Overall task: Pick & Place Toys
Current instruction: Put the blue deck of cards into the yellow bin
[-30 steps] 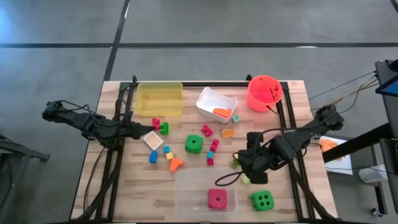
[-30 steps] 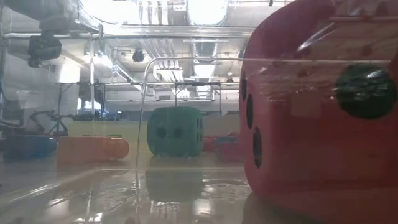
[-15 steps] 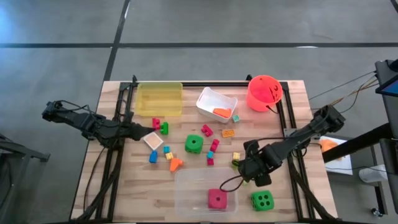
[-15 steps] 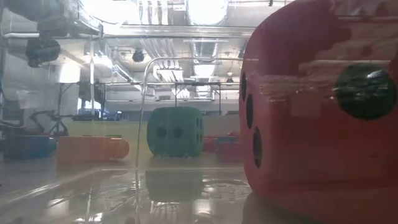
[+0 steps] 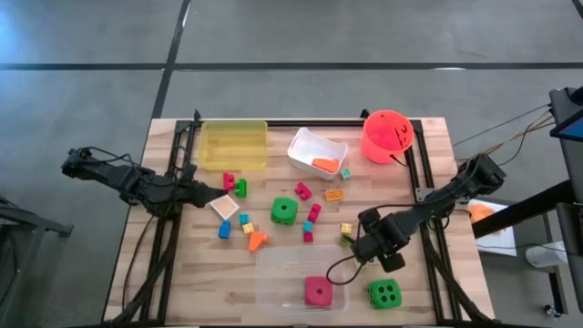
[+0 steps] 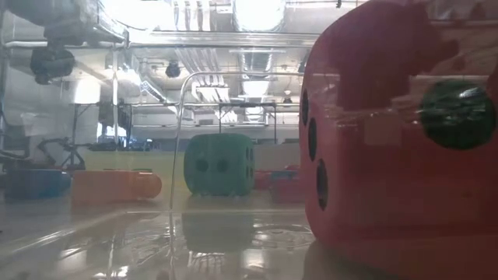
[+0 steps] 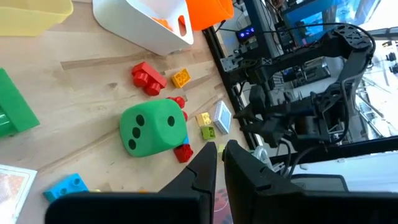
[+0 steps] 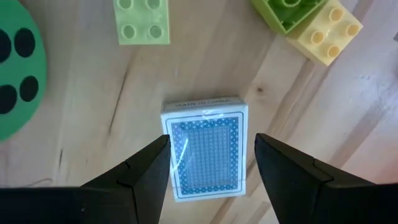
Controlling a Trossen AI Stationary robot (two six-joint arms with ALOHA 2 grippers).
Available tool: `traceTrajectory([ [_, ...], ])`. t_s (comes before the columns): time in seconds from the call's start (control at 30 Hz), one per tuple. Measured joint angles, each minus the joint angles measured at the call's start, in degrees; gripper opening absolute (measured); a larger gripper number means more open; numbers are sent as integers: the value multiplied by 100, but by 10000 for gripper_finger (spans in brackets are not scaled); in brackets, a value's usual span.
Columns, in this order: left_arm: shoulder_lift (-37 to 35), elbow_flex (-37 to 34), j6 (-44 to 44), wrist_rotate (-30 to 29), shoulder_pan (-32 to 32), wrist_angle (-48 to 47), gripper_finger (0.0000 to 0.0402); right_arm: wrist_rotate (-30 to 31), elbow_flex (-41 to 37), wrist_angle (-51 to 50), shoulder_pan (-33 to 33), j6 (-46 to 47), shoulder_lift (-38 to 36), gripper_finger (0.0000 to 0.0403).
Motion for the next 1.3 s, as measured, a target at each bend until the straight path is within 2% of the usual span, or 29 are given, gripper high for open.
traceTrajectory([
  [0.13, 0, 0, -27, 4, 0, 2, 28, 25, 95, 11, 2, 362, -2, 228],
  [0.3, 0, 0, -119, 14, 0, 2, 28, 189, 325, 181, 5, 1219, -331, 228],
  [0.37, 0, 0, -150, 18, 0, 4, 28, 343, 404, 206, 9, 1829, -550, 228],
  [0.47, 0, 0, -222, 16, 0, 4, 28, 675, 453, 192, 9, 3460, -963, 228],
  [0.7, 0, 0, -461, 7, 0, 4, 28, 902, 241, 189, 141, 8410, -1795, 228],
  [0.8, 2, 0, -620, 0, 0, 2, 28, 1163, 72, 180, 310, 9817, -1924, 228],
  [0.9, 2, 0, -757, 0, 0, 3, 29, 2063, -70, 209, 481, 10426, -1959, 228],
  [1.03, 2, 0, -911, -2, 0, 2, 29, 2745, -297, 278, 625, 11343, -1942, 228],
  [1.2, 2, 2, -986, -49, 0, 1, 29, 2848, -571, 335, 627, 11761, -1788, 228],
  [1.3, 2, 2, -986, -173, 0, -7, 29, 2846, -671, 329, 627, 12611, -1643, 228],
])
